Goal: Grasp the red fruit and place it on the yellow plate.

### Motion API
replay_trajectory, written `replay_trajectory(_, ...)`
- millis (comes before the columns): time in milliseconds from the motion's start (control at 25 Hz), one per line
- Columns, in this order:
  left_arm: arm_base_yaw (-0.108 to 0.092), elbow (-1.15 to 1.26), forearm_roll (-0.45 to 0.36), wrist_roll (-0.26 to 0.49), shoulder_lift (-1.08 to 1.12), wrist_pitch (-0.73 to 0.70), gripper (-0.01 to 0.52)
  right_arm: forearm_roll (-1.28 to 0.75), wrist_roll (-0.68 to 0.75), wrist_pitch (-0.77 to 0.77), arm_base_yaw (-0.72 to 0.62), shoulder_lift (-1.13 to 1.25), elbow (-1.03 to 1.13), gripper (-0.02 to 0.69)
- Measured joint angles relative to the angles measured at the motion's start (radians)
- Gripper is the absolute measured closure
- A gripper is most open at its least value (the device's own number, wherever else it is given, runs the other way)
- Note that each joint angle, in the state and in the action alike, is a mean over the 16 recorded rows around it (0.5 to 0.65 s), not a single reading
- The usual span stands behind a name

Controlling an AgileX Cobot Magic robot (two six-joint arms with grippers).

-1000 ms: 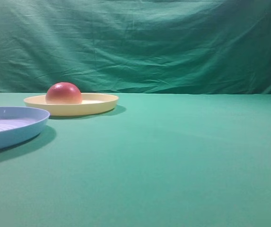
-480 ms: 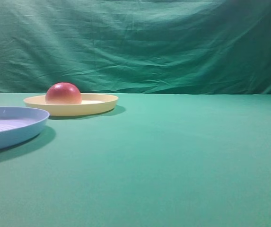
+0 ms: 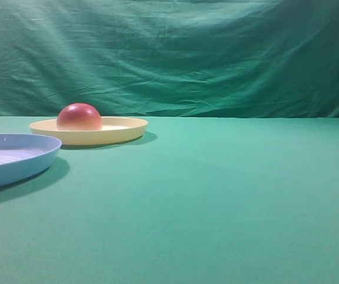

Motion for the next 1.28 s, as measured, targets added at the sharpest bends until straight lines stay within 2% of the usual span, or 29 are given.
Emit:
replay_trajectory(720,0.000,0.000,0.000,0.000,0.000,0.000,0.514,-0.036,0.005,-0.363,-0.293,-0.677,0.704,0.665)
replay_trajectory(1000,0.000,0.000,0.000,0.000,0.000,0.000,0.514,-0.045,-0.003,-0.480,-0.380,-0.823,0.973,0.665)
replay_trajectory(1280,0.000,0.000,0.000,0.000,0.000,0.000,0.514,-0.055,-0.013,-0.545,-0.421,-0.863,1.168,0.665)
